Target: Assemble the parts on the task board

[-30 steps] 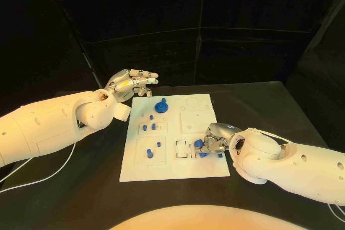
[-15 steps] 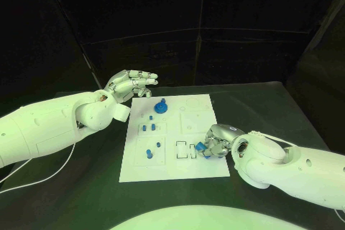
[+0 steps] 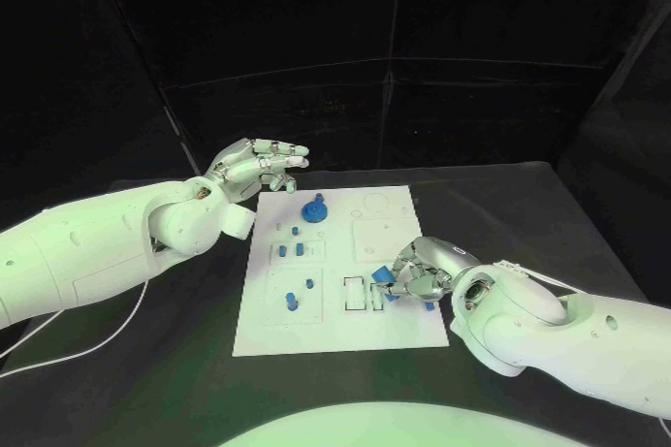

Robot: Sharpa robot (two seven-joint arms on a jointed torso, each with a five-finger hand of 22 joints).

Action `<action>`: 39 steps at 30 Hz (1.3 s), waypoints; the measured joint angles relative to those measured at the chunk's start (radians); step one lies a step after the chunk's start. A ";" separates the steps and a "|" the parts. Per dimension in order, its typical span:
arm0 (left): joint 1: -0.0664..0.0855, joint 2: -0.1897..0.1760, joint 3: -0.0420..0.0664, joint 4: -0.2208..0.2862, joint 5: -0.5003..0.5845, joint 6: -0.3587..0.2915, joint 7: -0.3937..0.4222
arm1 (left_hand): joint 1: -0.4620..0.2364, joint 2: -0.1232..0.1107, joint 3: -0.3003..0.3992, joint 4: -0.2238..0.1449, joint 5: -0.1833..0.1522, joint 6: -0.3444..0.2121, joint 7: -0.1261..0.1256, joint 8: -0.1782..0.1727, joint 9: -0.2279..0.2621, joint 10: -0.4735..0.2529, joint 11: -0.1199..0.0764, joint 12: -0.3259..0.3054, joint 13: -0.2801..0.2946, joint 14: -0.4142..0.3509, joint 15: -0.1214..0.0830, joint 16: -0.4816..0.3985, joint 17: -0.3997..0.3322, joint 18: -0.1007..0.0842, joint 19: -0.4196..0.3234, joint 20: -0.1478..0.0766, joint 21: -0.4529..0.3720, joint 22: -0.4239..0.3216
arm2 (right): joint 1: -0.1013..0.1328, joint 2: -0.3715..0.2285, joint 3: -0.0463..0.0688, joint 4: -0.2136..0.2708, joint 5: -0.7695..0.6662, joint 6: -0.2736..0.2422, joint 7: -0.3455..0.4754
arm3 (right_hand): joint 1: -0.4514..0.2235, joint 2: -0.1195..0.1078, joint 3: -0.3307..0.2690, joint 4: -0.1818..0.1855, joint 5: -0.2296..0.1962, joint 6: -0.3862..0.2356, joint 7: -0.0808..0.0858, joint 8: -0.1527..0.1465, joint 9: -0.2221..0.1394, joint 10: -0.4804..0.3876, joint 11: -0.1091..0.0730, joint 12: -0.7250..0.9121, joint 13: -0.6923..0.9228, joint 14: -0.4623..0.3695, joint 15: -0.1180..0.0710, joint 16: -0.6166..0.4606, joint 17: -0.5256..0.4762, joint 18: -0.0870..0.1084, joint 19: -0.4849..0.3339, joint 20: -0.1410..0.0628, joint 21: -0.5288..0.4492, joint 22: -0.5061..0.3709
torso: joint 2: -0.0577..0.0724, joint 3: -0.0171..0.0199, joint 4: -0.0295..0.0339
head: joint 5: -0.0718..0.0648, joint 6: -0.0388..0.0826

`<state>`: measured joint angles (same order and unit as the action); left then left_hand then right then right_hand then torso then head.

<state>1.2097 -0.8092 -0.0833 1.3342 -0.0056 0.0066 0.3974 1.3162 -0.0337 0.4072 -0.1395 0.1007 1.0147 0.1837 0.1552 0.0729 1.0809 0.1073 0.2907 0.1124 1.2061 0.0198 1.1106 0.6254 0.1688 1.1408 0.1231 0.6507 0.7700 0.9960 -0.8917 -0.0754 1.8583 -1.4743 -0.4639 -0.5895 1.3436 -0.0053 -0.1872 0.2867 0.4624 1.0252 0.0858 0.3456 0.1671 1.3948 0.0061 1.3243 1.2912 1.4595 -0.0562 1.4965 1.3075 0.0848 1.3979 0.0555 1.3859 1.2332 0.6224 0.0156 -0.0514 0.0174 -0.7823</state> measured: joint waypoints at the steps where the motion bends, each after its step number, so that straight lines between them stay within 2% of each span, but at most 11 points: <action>1: 0.000 0.000 0.000 0.000 0.000 0.000 0.000 | 0.000 0.000 0.000 0.000 0.000 0.000 0.000 0.000 0.000 0.000 0.000 0.000 0.000 0.000 0.000 0.000 0.000 0.000 0.000 0.000 0.000 0.000 | 0.000 0.003 0.000 0.000 0.005 -0.007 0.003 | -0.001 0.001 0.000 0.000 0.000 0.000 0.000 0.000 0.000 0.003 0.003 0.000 0.001 0.000 0.000 0.000 0.000 0.000 0.000 0.000 0.000 0.001 | 0.000 0.0001 0.0000 | 0.000 0.000; 6: 0.000 0.001 0.000 0.000 0.000 0.001 0.000 | 0.000 0.000 0.000 0.000 0.000 0.000 0.000 0.000 0.000 -0.004 -0.004 0.000 0.000 -0.004 0.004 0.000 -0.003 0.000 0.000 0.000 0.000 0.000 | 0.000 0.022 0.000 -0.005 0.022 -0.017 0.011 | -0.021 0.020 -0.009 0.007 -0.008 0.003 0.003 -0.001 0.001 0.003 0.002 0.000 0.003 0.004 -0.003 0.000 0.000 0.000 0.003 -0.004 0.000 0.002 | 0.001 0.0001 0.0000 | 0.001 0.000; 9: 0.000 0.003 0.000 0.000 0.000 0.001 -0.001 | 0.000 0.000 0.000 0.000 0.000 0.000 0.000 0.000 0.000 -0.004 -0.003 0.000 0.000 -0.004 0.004 0.000 -0.003 0.000 0.000 0.000 0.000 0.000 | 0.000 0.040 0.000 -0.016 0.034 -0.011 0.013 | -0.054 0.036 -0.028 0.004 -0.045 0.016 0.001 -0.001 0.033 0.010 -0.004 0.000 0.005 0.004 -0.003 0.000 0.000 0.000 0.003 -0.004 0.000 0.004 | 0.001 0.0000 0.0001 | 0.001 -0.001; 14: 0.000 0.005 0.000 0.000 0.000 0.002 -0.001 | -0.010 0.000 -0.004 0.004 0.000 -0.004 -0.004 0.000 0.000 -0.007 0.000 0.004 0.001 -0.004 0.004 -0.004 -0.004 0.000 -0.003 0.003 -0.004 -0.002 | 0.000 0.064 0.000 -0.030 0.051 0.014 0.012 | -0.076 0.042 -0.040 0.005 -0.064 0.032 -0.014 -0.001 0.043 0.012 -0.006 -0.004 0.000 0.006 -0.005 0.000 0.000 0.000 0.007 -0.007 0.004 0.006 | 0.002 -0.0006 0.0015 | 0.000 -0.003; 22: 0.001 0.007 0.000 -0.001 0.000 0.003 -0.001 | -0.010 0.000 -0.004 0.004 0.000 -0.004 -0.004 0.000 0.000 -0.007 0.000 0.004 0.001 -0.004 0.004 -0.004 -0.004 0.000 -0.003 0.003 -0.004 -0.002 | 0.000 0.090 0.000 -0.048 0.077 0.059 0.007 | -0.094 0.061 -0.050 0.004 -0.072 0.048 -0.016 0.009 0.057 0.021 -0.016 -0.003 0.012 0.005 -0.009 0.000 0.000 0.000 0.011 -0.011 0.007 0.011 | 0.002 -0.0004 0.0011 | 0.004 -0.008; 31: 0.001 0.010 0.000 -0.002 0.000 0.004 -0.002 | -0.010 0.000 -0.006 0.006 0.000 -0.006 -0.001 0.000 0.000 -0.007 0.000 0.004 0.001 -0.006 0.006 -0.004 -0.005 0.000 -0.003 0.003 -0.004 -0.003 | 0.000 0.111 0.000 -0.067 0.100 0.074 -0.004 | -0.098 0.065 -0.054 0.003 -0.073 0.059 -0.027 0.011 0.064 0.024 -0.019 0.000 0.017 0.007 -0.014 0.000 0.000 0.000 0.011 -0.011 0.008 0.011 | 0.001 0.0007 0.0003 | 0.005 -0.009; 39: 0.001 0.010 0.000 -0.002 -0.003 0.004 -0.002 | -0.020 0.001 -0.011 0.011 0.000 -0.007 0.000 0.000 0.000 -0.011 0.004 0.008 0.002 -0.007 0.007 -0.004 -0.006 0.000 -0.003 0.003 -0.004 -0.004 | 0.000 0.139 0.000 -0.090 0.110 0.072 -0.007 | -0.098 0.065 -0.055 0.004 -0.073 0.061 -0.029 0.011 0.064 0.024 -0.019 0.000 0.018 0.007 -0.014 0.000 0.000 0.000 0.011 -0.011 0.008 0.012 | 0.001 0.0007 0.0004 | 0.004 -0.010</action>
<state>1.2108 -0.7991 -0.0834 1.3322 -0.0086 0.0103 0.3951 1.2957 -0.0328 0.3960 -0.1283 0.1007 1.0075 0.1838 0.1553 0.0731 1.0701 0.1109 0.2984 0.1140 1.1989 0.0271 1.1067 0.6191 0.1687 1.1379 0.1260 0.6470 0.7658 0.9964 -0.7531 -0.0754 1.7681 -1.3648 -0.3916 -0.5967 1.2457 0.0594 -0.2421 0.2907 0.3891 1.0863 0.0573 0.3565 0.2309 1.4188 -0.0125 1.3244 1.3095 1.4667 -0.0700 1.4965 1.3073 0.0850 1.4087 0.0447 1.3936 1.2453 0.6239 0.0163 -0.0510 0.0213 -0.7920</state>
